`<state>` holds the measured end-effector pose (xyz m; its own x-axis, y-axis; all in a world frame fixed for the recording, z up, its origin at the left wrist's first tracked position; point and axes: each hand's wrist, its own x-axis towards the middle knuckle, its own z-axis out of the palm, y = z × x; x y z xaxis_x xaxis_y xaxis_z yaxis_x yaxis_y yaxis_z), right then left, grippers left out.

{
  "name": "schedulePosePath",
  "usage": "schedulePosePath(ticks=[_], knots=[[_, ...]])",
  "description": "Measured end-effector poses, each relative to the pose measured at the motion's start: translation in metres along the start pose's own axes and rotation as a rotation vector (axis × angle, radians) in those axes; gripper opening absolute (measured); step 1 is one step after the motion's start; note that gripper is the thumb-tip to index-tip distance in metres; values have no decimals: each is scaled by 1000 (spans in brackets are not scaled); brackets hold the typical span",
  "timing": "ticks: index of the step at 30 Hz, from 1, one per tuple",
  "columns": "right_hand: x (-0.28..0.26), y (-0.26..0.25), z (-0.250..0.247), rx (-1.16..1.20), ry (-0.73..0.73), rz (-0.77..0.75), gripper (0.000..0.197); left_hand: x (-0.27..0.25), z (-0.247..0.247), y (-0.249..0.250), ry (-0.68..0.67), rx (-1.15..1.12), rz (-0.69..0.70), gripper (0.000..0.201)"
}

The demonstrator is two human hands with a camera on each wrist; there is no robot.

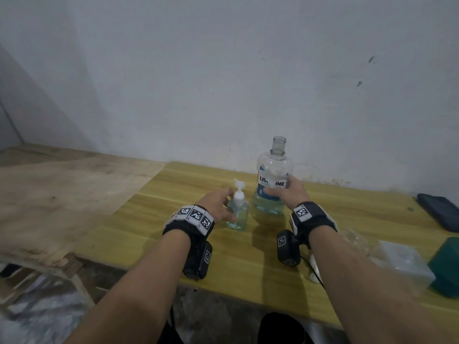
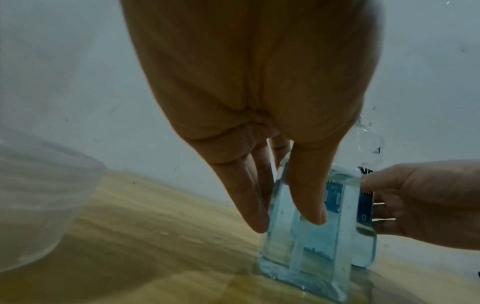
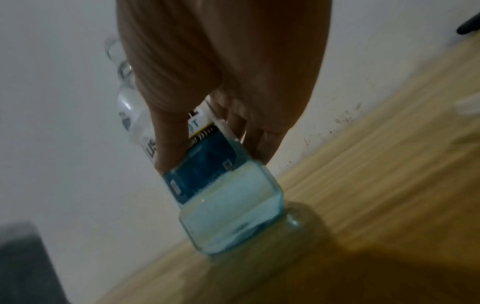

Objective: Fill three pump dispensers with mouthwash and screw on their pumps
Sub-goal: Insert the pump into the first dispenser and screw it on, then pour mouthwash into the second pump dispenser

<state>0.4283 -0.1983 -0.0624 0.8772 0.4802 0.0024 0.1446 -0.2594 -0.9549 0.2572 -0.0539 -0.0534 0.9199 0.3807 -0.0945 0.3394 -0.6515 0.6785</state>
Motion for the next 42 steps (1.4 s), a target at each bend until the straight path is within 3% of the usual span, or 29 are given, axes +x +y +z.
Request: schedulePosePath(ticks=[7,15,17,20,22,24,27,29,33,35,38,42], knots=[[-13,-6,0,8,77,-91,38,0,-4,-7,19,45,-12,71],[-36,-64,-44,-2,93,-206,42,-20,-26,-13,59,224,-120,74],[-46,-79,-59,-19,127,-231,41,-28,-25,-3,45,325,-210,75],[-59,-94,-84,-24,172,-260,44,-47,-27,26,53,593,-322,42],[-70,-101,-102,-19,191,-257,46,-58,-25,50,53,692,-266,32],[-82,-103,-121,-26,204,-251,46,-62,-14,78,-11,629,-139,36],[-99,-104,-148,-49,239,-249,45,-55,21,122,-171,387,76,61],[-109,-102,-164,-70,261,-243,42,-44,52,142,-201,324,173,81],[-125,-89,-191,-115,301,-241,38,-23,115,162,-219,274,216,101],[-129,-80,-201,-141,304,-234,36,-16,138,165,-201,230,200,92],[-128,-67,-210,-166,297,-218,33,-6,152,164,-148,158,210,56],[-120,-62,-209,-176,278,-213,35,-3,123,166,-31,35,229,50]])
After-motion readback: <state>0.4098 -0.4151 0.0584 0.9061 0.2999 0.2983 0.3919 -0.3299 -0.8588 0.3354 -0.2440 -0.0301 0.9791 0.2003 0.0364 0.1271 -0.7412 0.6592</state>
